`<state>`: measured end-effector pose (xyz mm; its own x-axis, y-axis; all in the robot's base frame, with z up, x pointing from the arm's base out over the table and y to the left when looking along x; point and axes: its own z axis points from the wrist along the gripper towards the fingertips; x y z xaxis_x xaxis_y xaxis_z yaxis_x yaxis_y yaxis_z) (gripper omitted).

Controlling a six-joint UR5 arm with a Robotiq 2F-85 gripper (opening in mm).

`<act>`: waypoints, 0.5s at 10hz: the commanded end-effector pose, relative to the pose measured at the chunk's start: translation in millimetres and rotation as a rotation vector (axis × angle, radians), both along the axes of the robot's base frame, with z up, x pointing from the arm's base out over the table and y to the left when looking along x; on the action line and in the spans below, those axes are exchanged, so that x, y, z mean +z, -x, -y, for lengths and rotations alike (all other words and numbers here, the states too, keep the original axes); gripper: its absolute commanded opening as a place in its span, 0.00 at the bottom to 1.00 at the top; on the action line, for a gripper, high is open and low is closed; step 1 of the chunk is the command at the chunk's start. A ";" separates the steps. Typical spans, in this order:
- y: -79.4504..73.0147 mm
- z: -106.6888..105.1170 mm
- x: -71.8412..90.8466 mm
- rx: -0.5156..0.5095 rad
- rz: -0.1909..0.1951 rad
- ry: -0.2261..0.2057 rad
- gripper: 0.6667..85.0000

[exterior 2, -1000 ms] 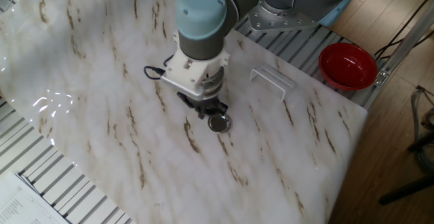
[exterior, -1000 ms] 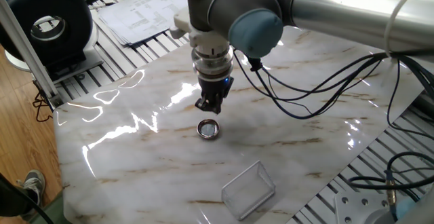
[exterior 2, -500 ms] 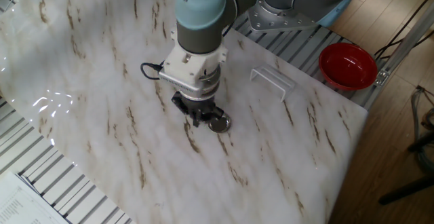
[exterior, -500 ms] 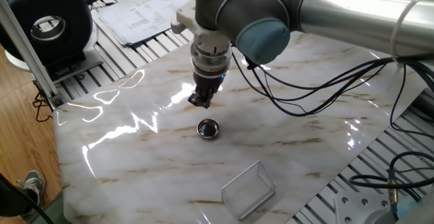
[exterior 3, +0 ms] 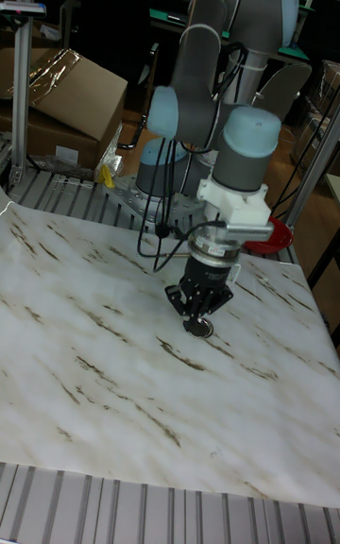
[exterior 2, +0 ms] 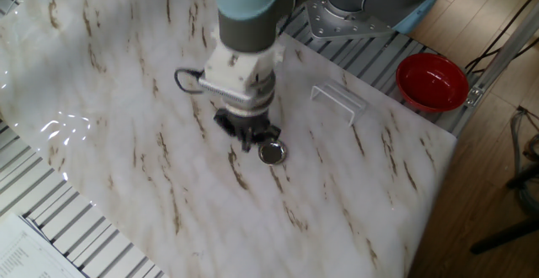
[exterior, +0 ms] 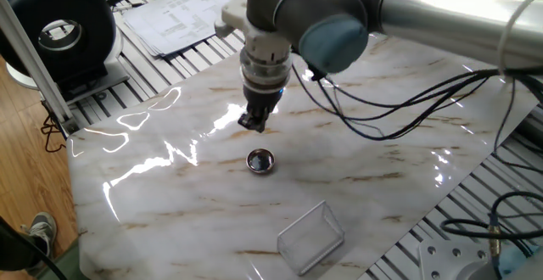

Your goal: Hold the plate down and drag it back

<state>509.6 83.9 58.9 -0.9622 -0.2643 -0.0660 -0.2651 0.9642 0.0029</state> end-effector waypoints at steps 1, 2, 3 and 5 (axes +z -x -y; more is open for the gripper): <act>30.1 0.5 56.0 -0.022 -0.030 0.009 0.05; 34.5 -4.1 71.1 -0.025 -0.020 0.015 0.12; 41.8 -8.7 85.5 -0.050 -0.027 0.031 0.13; 46.0 -9.6 96.9 -0.115 -0.042 0.076 0.01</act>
<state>476.4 87.7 128.2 -0.9768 -0.2128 -0.0246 -0.2118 0.9765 -0.0387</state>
